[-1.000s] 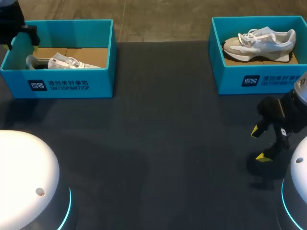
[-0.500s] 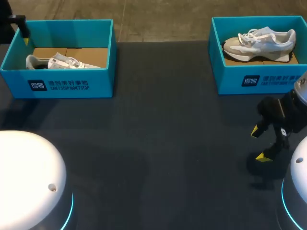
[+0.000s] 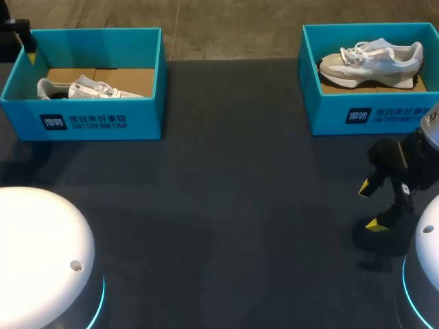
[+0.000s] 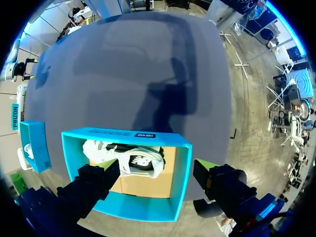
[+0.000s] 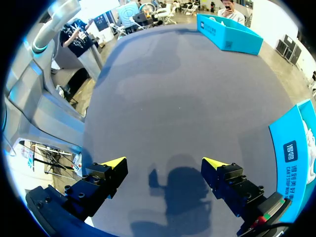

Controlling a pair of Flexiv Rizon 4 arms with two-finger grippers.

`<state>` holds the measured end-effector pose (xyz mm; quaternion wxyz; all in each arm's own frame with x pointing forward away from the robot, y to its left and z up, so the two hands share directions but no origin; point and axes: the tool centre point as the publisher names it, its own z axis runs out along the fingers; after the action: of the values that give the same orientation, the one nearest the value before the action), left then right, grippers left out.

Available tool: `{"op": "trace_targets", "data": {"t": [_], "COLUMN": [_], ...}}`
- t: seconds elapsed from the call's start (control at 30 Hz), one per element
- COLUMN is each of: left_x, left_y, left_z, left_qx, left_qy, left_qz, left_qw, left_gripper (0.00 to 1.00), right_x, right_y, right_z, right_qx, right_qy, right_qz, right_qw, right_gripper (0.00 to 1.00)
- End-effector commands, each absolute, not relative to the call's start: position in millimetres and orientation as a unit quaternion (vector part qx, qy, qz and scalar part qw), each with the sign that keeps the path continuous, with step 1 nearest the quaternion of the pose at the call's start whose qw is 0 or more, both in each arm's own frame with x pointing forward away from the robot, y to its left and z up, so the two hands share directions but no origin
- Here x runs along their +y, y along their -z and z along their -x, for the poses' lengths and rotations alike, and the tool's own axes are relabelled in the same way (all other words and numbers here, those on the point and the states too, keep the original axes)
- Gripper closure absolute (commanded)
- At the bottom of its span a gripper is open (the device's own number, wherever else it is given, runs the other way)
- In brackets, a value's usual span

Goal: Take the shoe out of the shoebox, open the shoe tongue, remove and reinsert the insole, then place the shoe into the shoebox

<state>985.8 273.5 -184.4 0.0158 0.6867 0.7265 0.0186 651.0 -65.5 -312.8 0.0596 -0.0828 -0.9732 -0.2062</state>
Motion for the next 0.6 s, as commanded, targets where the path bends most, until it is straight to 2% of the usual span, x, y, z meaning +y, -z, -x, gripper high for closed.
{"op": "trace_targets", "data": {"t": [0.03,0.1,0.27,0.6], "left_x": [273.6,273.6,273.6,273.6], "left_y": [183.9,183.9,183.9,183.9], "left_z": [-984.5,-984.5,-984.5,-984.5], "left_qx": [0.726,0.726,0.726,0.726], "left_qy": [-0.020,-0.020,-0.020,-0.020], "left_qz": [-0.687,-0.687,-0.687,-0.687], "left_qw": [0.016,0.016,0.016,0.016], "left_gripper": [0.00,0.00,0.00,0.00], "right_x": [-72.3,-79.0,-91.7,-115.6], "right_y": [307.1,299.3,281.1,254.4], "right_z": [-664.3,-677.3,-708.5,-769.4], "right_qx": [-0.972,-0.967,-0.964,-0.931], "right_qy": [0.189,0.179,0.091,0.037], "right_qz": [0.127,0.167,0.247,0.364], "right_qw": [0.058,0.066,0.027,0.001], "right_gripper": [0.00,0.00,0.00,0.00]}}
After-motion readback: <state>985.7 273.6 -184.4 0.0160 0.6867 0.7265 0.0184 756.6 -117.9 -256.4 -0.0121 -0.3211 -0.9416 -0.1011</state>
